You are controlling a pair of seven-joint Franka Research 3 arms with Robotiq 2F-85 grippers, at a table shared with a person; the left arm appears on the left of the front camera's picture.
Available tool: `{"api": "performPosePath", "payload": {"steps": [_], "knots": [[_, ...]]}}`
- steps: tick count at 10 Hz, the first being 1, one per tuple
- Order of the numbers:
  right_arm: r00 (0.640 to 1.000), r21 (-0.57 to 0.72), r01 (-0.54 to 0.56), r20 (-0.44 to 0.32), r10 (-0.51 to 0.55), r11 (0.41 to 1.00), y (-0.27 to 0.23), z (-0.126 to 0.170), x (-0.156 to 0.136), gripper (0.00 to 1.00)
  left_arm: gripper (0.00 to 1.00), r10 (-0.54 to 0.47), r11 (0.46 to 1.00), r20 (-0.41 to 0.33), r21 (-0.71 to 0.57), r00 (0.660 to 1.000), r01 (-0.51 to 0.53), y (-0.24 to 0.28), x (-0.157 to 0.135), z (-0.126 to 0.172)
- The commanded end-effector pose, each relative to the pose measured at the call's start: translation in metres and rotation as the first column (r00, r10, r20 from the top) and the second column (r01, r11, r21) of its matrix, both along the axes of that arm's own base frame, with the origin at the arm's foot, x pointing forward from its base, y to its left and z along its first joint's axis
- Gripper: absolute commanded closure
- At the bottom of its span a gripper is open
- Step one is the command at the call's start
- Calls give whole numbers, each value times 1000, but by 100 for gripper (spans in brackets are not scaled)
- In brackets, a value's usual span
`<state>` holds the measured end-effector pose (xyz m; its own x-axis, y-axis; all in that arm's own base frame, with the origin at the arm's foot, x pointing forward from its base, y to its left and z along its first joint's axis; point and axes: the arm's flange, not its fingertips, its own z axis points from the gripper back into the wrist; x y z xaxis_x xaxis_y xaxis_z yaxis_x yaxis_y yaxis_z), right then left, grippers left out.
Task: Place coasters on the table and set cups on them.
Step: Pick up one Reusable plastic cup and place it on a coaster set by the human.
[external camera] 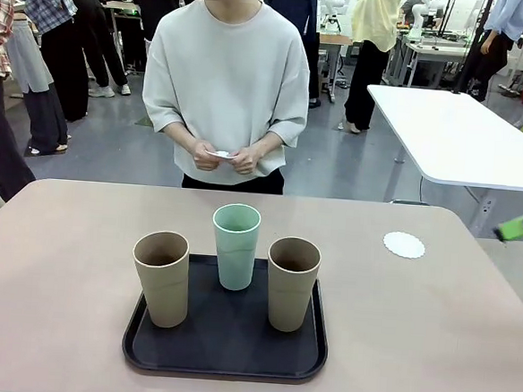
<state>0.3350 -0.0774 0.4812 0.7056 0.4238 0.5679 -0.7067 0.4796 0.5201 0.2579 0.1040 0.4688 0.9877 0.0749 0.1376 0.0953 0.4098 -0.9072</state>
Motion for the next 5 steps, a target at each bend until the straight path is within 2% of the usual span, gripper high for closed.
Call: {"api": "performPosePath", "payload": {"steps": [1,3,5], "knots": [[978,39,-104,184,95,994,31,-19,16,0,0,-1,1000,8,-9,1000,1,1,-1,1],[929,6,-114,355,104,993,69,-30,18,0,0,-1,1000,8,-9,1000,1,1,-1,1],[879,-52,-86,466,101,995,97,-50,16,0,0,-1,1000,8,-9,1000,1,1,-1,1]]}}
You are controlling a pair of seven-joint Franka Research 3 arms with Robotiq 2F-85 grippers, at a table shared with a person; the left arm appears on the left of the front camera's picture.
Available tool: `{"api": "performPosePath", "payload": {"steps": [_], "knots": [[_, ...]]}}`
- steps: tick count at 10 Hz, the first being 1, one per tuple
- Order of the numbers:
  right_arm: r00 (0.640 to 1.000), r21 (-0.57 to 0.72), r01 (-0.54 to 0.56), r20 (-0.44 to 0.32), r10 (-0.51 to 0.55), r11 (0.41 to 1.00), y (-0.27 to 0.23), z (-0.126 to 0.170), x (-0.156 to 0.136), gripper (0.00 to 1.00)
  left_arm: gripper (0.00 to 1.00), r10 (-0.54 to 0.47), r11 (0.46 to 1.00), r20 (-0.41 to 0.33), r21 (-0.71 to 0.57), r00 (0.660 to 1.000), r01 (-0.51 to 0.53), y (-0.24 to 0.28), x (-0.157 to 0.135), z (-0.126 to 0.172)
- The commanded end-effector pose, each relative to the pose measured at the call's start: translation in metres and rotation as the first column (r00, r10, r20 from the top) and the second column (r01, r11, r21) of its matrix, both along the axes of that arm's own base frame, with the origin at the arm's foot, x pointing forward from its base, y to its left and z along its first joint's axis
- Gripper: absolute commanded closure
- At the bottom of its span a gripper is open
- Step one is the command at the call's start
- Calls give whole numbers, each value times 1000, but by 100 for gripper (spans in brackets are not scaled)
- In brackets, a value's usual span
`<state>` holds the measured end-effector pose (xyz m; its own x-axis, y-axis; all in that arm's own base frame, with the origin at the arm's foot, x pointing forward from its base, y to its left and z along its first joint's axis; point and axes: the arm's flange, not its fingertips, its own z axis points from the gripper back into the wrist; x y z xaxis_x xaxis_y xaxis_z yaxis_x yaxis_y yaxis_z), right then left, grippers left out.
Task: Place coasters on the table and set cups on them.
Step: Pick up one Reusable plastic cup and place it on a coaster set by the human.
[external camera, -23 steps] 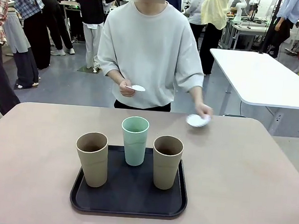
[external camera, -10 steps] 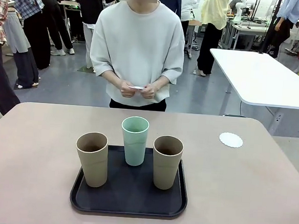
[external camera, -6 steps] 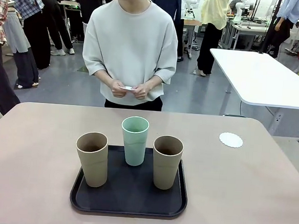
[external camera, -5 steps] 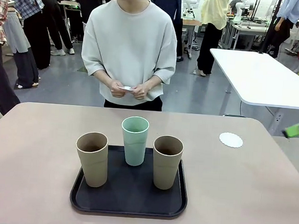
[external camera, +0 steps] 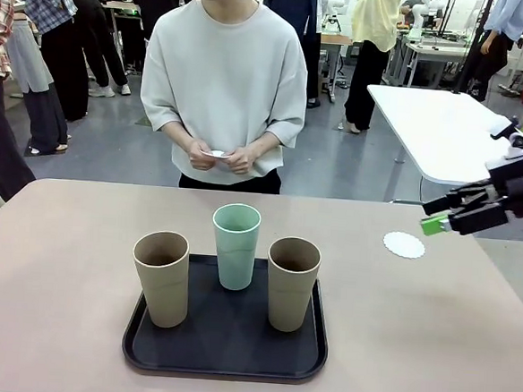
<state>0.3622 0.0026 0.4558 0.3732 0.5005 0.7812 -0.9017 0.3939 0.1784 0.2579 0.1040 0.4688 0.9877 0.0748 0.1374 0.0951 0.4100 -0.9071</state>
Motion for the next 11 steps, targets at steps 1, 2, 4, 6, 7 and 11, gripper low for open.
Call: {"api": "performPosePath", "payload": {"steps": [1,2,4,6,7,11], "knots": [[993,-11,22,119,-21,1000,24,-34,-12,0,0,-1,1000,8,-10,1000,1,1,-1,1],[989,-13,19,144,-17,1000,30,-41,-17,0,0,-1,1000,8,-10,1000,1,1,-1,1],[996,-20,15,92,-13,1000,14,-6,14,0,0,-1,1000,8,-10,1000,1,1,-1,1],[996,-20,15,92,-13,1000,14,-6,14,0,0,-1,1000,8,-10,1000,1,1,-1,1],[996,-20,15,92,-13,1000,14,-6,14,0,0,-1,1000,8,-10,1000,1,1,-1,1],[923,34,-208,336,185,977,20,-55,4,0,0,-1,1000,8,-10,1000,1,1,-1,1]]}}
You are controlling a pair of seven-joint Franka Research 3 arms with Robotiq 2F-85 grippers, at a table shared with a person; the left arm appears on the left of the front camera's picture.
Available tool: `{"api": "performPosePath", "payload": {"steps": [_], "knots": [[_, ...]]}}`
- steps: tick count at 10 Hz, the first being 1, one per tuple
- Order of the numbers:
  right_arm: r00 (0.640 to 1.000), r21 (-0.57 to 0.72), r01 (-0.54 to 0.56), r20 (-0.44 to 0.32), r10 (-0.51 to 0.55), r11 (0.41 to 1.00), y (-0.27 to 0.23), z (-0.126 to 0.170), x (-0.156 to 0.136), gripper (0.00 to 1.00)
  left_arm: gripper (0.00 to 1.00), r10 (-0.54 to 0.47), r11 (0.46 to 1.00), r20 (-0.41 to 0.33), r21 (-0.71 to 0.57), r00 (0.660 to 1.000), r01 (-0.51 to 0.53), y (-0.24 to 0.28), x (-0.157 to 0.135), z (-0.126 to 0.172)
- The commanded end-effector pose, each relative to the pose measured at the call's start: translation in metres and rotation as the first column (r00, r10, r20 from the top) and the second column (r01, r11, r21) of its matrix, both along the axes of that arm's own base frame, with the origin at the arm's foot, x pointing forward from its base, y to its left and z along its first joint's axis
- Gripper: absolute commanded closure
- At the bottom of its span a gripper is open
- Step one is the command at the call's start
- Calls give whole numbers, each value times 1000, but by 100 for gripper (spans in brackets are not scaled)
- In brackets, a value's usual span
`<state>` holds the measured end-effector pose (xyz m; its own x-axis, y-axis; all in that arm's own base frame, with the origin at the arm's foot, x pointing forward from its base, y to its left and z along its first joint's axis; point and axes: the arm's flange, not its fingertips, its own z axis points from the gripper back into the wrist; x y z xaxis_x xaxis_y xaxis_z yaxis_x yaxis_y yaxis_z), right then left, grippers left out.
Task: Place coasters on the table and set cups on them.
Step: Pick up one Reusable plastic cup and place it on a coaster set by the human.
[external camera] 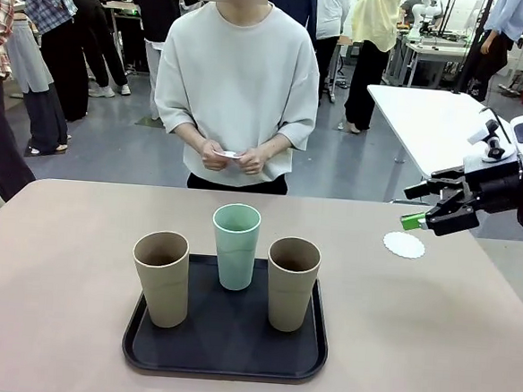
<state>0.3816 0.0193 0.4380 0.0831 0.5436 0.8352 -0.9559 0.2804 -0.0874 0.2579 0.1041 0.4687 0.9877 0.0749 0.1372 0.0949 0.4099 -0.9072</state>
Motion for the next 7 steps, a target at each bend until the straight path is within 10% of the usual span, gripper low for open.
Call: {"api": "performPosePath", "payload": {"steps": [1,7], "knots": [[991,101,-135,23,133,986,7,-56,-16,0,0,-1,1000,8,-10,1000,1,1,-1,1],[961,215,-225,-109,253,950,29,-123,-17,0,0,-1,1000,8,-10,1000,1,1,-1,1]]}}
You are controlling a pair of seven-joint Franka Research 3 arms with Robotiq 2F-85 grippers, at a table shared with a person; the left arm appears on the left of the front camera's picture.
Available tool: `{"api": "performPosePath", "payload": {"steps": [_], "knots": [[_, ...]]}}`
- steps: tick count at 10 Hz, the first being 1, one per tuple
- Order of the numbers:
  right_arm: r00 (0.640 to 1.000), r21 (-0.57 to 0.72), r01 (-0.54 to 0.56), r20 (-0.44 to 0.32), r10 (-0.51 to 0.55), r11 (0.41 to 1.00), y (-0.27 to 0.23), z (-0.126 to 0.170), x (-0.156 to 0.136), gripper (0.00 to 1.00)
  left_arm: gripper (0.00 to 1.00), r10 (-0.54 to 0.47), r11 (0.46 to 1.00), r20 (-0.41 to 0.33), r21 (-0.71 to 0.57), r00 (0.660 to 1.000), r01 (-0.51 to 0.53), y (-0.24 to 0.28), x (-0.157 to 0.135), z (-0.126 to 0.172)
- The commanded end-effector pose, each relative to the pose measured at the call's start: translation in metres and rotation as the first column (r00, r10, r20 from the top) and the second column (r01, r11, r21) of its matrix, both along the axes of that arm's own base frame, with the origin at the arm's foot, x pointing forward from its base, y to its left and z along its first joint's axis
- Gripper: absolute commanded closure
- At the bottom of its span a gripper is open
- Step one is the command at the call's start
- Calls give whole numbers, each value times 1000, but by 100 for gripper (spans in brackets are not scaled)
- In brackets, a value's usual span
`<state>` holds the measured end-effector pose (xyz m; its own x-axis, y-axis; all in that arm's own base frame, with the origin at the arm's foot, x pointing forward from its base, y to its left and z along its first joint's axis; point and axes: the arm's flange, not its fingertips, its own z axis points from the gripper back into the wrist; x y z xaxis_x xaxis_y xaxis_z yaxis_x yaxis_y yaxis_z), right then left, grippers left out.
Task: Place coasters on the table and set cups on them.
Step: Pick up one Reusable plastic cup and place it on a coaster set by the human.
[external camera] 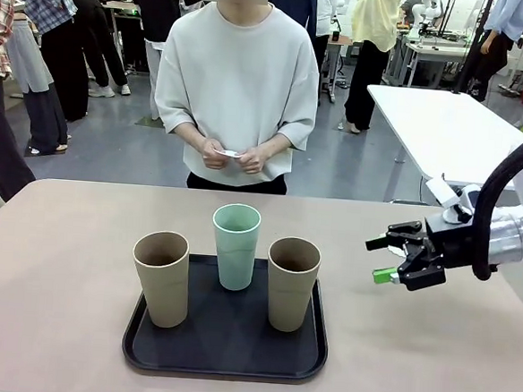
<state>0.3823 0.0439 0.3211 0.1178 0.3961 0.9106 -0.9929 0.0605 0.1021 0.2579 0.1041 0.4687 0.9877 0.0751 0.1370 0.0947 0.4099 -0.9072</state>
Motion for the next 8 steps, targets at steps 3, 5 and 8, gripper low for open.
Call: {"api": "performPosePath", "payload": {"steps": [3,5,8], "knots": [[989,49,-148,33,147,988,30,-23,-20,0,0,-1,1000,8,-10,1000,2,1,-1,1],[979,43,-202,13,201,978,44,-30,-26,0,0,-1,1000,8,-10,1000,2,1,-1,1],[1000,-125,-19,-21,16,992,49,-25,-37,0,0,-1,1000,8,-10,1000,2,1,-1,1]]}}
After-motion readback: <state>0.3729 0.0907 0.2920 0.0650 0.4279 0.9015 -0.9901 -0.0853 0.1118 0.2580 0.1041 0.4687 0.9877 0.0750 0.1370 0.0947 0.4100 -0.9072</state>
